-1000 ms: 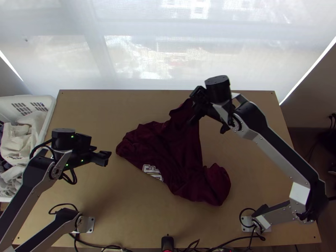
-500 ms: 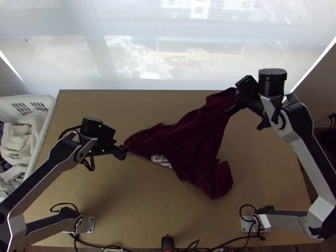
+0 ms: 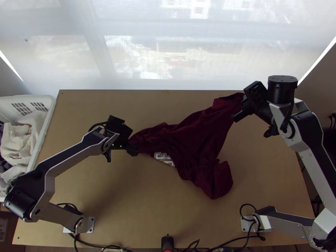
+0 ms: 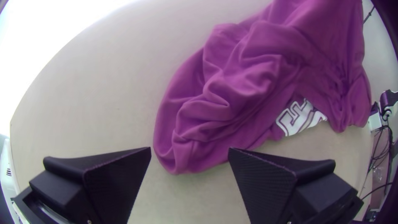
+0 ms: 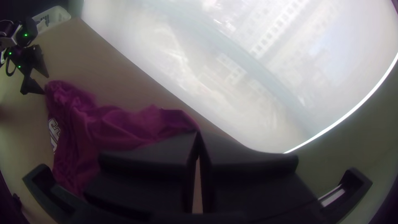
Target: Fold the t-shirt
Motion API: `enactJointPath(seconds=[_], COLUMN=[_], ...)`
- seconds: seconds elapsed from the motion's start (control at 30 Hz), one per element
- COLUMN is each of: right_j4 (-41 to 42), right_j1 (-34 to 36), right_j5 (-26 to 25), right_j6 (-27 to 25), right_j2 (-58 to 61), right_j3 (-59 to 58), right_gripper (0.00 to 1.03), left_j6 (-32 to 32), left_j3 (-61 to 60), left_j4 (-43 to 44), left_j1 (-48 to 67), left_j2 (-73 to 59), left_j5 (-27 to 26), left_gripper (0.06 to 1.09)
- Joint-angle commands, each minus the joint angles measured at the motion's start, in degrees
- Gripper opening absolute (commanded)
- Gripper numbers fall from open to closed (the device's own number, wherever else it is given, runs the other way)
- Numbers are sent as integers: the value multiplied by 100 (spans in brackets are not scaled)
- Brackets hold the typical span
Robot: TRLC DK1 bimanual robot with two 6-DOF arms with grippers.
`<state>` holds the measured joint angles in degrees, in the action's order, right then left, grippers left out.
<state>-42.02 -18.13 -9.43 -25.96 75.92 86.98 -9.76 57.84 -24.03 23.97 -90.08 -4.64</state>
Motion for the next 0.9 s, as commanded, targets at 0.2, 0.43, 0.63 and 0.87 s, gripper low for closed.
enactJointPath(seconds=[0.2, 0.43, 0.63, 0.87], right_j4=[-298, -421, -456, -553], right_j1=[-85, -226, -393, -885], right_j5=[-103, -129, -173, -226], right_j6=[135, 73, 55, 29], right_j2=[-341, -403, -394, -385], right_j3=[-76, 232, 478, 768], right_gripper=[3, 2, 2, 2], left_j6=[-149, -167, -8, 167], left_j3=[201, 429, 878, 1660], left_j4=[417, -31, -532, -1042], left_j1=[56, -252, -533, -753], left_j2=[-1248, -528, 369, 1476], left_j5=[236, 201, 174, 113], left_gripper=[9, 9, 9, 9])
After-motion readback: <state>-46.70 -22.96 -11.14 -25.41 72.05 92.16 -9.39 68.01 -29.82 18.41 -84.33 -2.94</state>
